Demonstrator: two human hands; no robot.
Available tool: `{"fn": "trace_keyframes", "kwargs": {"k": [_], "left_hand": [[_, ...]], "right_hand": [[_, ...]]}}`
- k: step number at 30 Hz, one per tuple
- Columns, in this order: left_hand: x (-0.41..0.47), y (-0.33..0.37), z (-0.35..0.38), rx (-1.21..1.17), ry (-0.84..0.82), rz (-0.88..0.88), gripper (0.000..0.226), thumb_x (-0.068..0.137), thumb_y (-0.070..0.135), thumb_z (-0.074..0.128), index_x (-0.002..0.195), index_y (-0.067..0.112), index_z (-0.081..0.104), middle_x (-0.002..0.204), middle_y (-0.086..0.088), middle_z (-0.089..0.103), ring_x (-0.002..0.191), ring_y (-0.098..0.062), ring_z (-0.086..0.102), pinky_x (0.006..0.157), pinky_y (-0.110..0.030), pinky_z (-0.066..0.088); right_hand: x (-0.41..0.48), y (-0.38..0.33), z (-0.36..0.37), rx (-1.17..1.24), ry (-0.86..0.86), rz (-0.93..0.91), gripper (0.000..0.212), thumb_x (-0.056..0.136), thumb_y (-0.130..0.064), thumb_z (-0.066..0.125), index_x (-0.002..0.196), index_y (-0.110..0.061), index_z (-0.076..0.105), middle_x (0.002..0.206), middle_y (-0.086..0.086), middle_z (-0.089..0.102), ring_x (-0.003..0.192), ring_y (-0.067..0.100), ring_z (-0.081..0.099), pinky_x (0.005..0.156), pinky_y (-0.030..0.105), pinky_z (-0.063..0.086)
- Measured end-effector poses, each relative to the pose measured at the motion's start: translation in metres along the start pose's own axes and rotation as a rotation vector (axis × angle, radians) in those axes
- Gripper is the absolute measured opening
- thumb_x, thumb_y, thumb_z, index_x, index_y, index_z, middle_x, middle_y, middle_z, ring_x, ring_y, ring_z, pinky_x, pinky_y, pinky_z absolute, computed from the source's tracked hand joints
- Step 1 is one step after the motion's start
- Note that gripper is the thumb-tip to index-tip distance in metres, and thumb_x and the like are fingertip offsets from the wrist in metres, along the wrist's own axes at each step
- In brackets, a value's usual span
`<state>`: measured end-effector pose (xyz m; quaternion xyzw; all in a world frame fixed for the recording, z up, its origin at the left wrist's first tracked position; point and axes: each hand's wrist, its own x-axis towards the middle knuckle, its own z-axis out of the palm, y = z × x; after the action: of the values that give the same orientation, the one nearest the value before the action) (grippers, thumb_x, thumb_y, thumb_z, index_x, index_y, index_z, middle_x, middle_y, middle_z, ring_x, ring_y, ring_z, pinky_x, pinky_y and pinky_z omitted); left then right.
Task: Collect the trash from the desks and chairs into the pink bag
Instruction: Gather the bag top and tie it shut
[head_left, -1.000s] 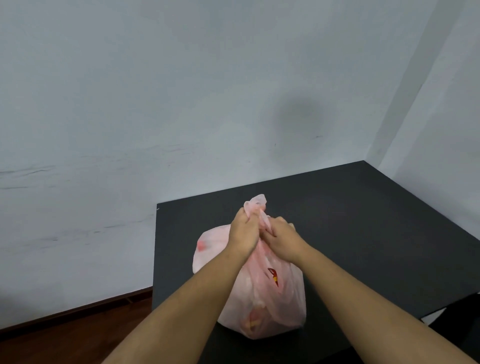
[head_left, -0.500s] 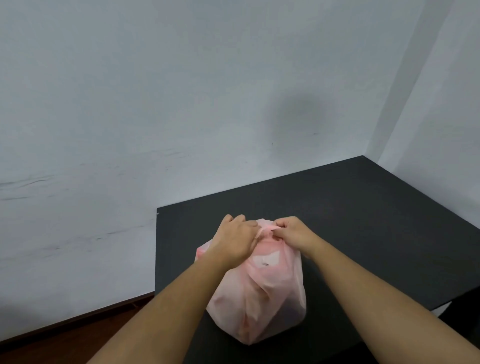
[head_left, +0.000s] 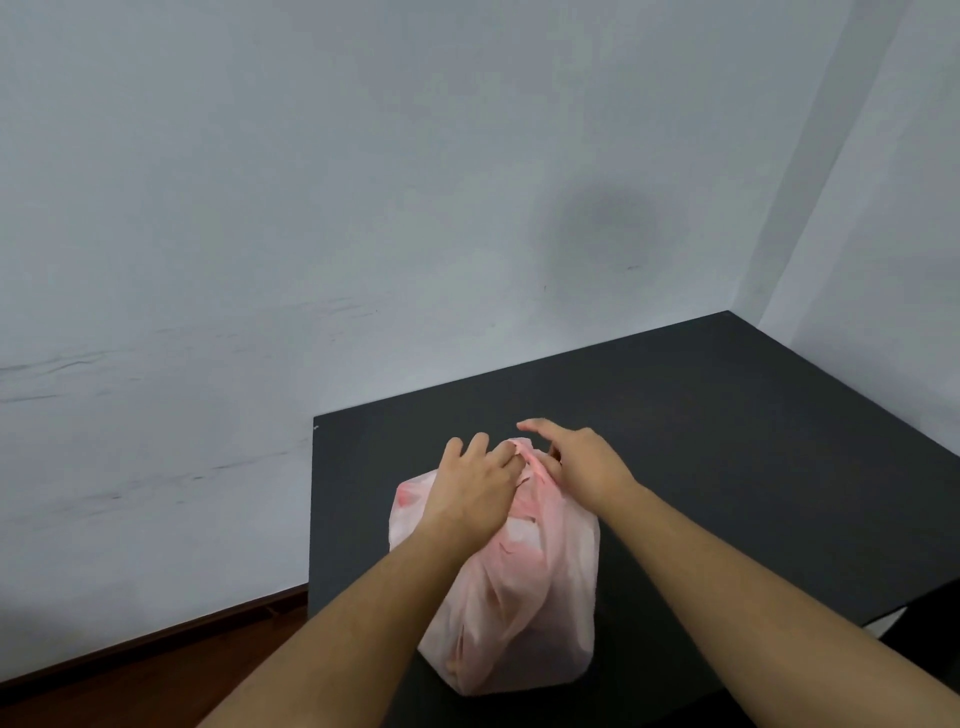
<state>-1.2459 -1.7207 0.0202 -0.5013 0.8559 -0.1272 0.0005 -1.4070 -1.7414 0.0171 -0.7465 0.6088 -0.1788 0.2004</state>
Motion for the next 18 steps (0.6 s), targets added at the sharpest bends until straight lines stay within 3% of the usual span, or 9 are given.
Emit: {"fn": "trace_keyframes", "kwargs": {"k": [4,9,11,13,16,18], "left_hand": [[0.0,0.001,-0.002,-0.044,0.019,0.028,0.03,0.1,0.023,0.032,0.125,0.021,0.049,0.125,0.003,0.053,0.1,-0.021,0.043,0.085,-0.035,0.033],[-0.003,-0.002,0.002,-0.125,0.06,0.087,0.035,0.101,0.03,0.026,0.123,0.022,0.052,0.123,0.004,0.052,0.101,-0.019,0.045,0.084,-0.033,0.033],[-0.004,-0.004,0.004,-0.211,0.086,0.136,0.042,0.097,0.034,0.022,0.112,0.023,0.06,0.116,0.005,0.055,0.096,-0.018,0.05,0.082,-0.033,0.036],[-0.008,-0.008,0.009,-0.218,0.214,0.162,0.035,0.091,0.031,0.031,0.092,0.025,0.066,0.106,0.005,0.061,0.088,-0.016,0.055,0.076,-0.032,0.042],[-0.018,-0.011,0.014,-0.275,0.352,0.097,0.023,0.085,0.026,0.044,0.078,0.024,0.066,0.108,0.002,0.061,0.089,-0.014,0.053,0.077,-0.028,0.038],[-0.025,-0.013,0.015,-0.295,0.235,0.072,0.031,0.09,0.03,0.038,0.083,0.023,0.067,0.107,0.004,0.058,0.09,-0.013,0.052,0.081,-0.029,0.039]], "right_hand": [[0.0,-0.005,0.002,-0.141,-0.069,-0.079,0.037,0.1,-0.033,0.037,0.137,-0.034,0.043,0.108,0.001,0.069,0.093,0.018,0.066,0.087,0.033,0.054],[-0.002,-0.005,0.005,-0.174,-0.014,-0.125,0.026,0.1,-0.029,0.035,0.114,-0.022,0.055,0.097,0.0,0.068,0.083,0.016,0.064,0.081,0.035,0.054],[-0.002,-0.004,0.007,-0.168,0.04,-0.125,0.023,0.1,-0.028,0.035,0.106,-0.021,0.056,0.097,-0.001,0.064,0.085,0.014,0.059,0.085,0.036,0.051],[0.0,-0.002,0.007,-0.253,0.096,-0.129,0.024,0.098,-0.028,0.035,0.106,-0.024,0.057,0.103,-0.003,0.058,0.093,0.013,0.052,0.091,0.034,0.043],[0.001,0.013,0.004,-0.391,0.079,-0.026,0.028,0.097,-0.029,0.036,0.114,-0.029,0.057,0.111,-0.004,0.052,0.103,0.014,0.047,0.098,0.035,0.036],[-0.004,0.03,0.002,-0.479,0.014,0.08,0.029,0.095,-0.029,0.037,0.116,-0.032,0.057,0.113,-0.004,0.05,0.108,0.016,0.046,0.099,0.038,0.033]]}}
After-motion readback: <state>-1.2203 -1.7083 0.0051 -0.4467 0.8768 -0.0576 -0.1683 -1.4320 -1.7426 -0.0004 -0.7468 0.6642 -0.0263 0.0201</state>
